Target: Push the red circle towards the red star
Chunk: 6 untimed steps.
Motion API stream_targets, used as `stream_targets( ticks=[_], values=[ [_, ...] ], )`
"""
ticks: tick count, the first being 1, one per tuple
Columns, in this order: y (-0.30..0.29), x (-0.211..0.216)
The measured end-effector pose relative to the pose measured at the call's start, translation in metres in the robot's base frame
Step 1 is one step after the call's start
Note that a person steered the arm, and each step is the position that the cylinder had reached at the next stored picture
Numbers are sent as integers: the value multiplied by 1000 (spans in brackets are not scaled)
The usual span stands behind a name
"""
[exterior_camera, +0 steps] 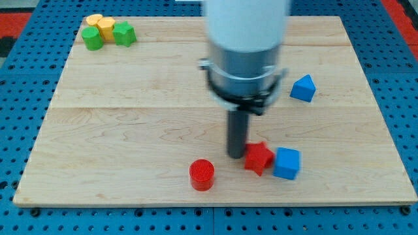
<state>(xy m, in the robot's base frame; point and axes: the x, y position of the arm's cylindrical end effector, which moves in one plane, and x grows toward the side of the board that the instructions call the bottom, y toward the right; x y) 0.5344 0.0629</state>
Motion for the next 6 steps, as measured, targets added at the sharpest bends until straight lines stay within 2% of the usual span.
stream_targets(
  ticks=[1, 2, 3, 4, 5, 6],
  values=[
    [54, 3],
    [36, -1],
    [-60, -23],
    [-172, 1],
    [-214, 37],
    [-129, 52]
  ],
)
